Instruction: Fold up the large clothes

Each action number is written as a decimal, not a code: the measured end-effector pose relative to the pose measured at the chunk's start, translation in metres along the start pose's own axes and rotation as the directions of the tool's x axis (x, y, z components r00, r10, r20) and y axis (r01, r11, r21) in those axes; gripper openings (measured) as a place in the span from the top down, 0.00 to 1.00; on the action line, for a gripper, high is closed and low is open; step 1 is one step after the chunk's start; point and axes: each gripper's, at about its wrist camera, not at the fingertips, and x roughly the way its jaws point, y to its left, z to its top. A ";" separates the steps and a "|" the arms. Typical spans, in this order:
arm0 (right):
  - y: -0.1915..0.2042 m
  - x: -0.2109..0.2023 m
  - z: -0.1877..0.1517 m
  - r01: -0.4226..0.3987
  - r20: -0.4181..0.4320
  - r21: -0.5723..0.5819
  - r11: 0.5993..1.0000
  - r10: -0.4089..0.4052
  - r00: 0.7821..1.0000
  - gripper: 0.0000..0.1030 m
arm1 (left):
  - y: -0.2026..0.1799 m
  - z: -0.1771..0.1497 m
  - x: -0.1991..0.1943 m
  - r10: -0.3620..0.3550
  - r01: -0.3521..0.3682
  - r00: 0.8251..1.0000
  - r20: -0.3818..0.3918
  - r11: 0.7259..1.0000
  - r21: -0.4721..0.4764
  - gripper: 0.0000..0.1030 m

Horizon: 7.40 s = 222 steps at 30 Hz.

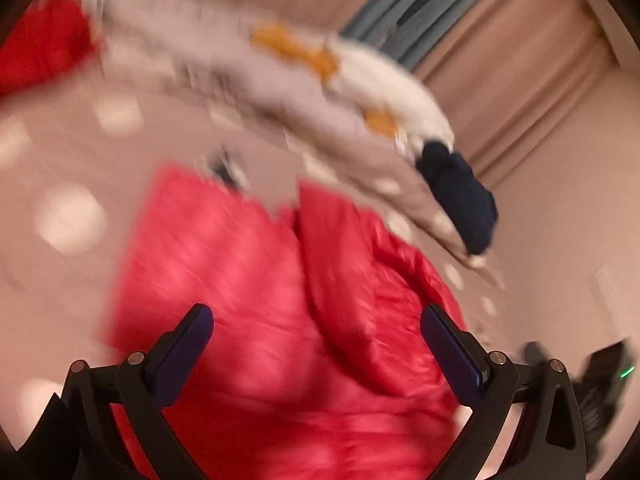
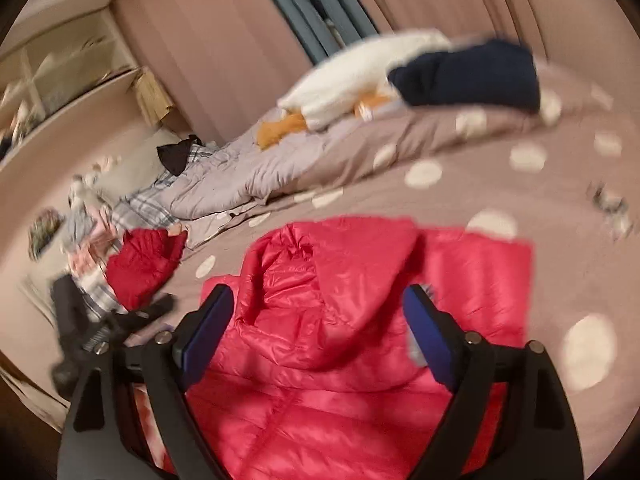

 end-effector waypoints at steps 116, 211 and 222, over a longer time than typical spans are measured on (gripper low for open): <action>0.002 -0.085 -0.266 -0.082 0.098 0.423 0.903 0.044 0.994 0.41 | 0.087 -0.216 -0.098 -0.105 0.117 0.992 0.076 0.980 -0.163 0.70; 0.076 -0.098 -0.124 0.306 0.248 0.211 0.928 -0.354 0.902 0.78 | -0.024 -0.110 -0.089 0.114 -0.210 0.926 0.361 0.948 0.239 0.86; 0.069 -0.095 -0.126 0.220 0.255 0.224 0.949 -0.275 0.927 0.76 | -0.019 -0.118 -0.090 0.135 -0.239 0.905 0.403 0.945 0.221 0.83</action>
